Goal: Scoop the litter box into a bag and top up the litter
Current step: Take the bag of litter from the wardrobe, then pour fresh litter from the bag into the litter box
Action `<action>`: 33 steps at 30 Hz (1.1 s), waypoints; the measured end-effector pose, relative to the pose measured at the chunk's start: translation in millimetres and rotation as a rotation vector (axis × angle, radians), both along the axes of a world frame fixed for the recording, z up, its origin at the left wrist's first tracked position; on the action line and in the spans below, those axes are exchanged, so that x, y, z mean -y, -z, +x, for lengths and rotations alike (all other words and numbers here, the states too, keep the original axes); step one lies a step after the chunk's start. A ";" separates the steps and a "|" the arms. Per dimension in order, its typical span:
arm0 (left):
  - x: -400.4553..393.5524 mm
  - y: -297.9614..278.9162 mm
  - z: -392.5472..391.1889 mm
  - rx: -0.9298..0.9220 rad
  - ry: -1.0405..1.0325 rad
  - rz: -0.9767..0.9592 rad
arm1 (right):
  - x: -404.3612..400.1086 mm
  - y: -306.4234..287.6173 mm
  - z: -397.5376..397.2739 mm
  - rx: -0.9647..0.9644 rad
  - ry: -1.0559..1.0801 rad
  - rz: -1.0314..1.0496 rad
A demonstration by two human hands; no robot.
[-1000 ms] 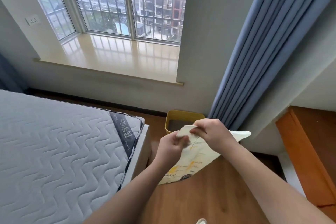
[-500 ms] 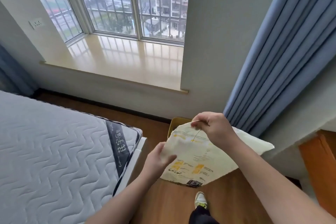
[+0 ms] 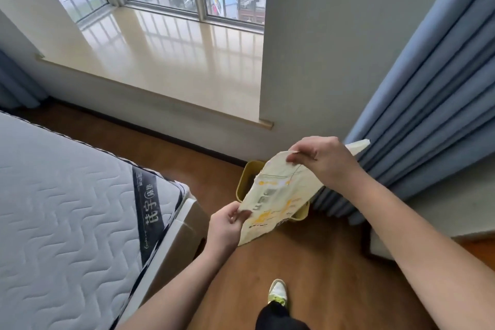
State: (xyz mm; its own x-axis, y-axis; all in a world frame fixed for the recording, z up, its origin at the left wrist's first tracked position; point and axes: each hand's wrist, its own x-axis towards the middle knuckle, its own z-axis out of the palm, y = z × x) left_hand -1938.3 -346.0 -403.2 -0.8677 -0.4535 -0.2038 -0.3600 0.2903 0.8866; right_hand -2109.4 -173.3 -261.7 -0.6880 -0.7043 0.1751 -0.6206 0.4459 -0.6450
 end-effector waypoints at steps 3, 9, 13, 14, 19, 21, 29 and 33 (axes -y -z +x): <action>11.2 10.6 -18.2 -0.045 -0.022 -0.011 | 7.2 6.4 -18.8 -0.051 0.066 -0.051; 39.3 56.4 -39.9 -0.022 -0.062 -0.108 | 53.4 58.1 -2.9 -0.374 -0.080 -0.130; 55.2 105.5 -39.8 0.025 -0.077 -0.138 | 84.8 129.4 15.6 -0.442 -0.237 -0.014; 56.2 116.3 -40.2 0.023 -0.070 -0.154 | 91.8 153.6 18.5 -0.463 -0.279 0.043; 59.4 168.3 -48.8 0.007 -0.073 -0.134 | 114.3 262.6 20.6 -0.561 -0.383 0.266; 61.1 193.6 -54.2 -0.010 -0.098 -0.113 | 122.7 292.7 12.0 -0.635 -0.359 0.317; 56.3 304.0 -62.2 -0.093 -0.128 -0.011 | 133.5 396.8 -21.6 -0.614 -0.435 0.407; 65.4 347.9 -59.5 -0.175 -0.051 0.009 | 135.0 446.5 -18.7 -0.680 -0.394 0.342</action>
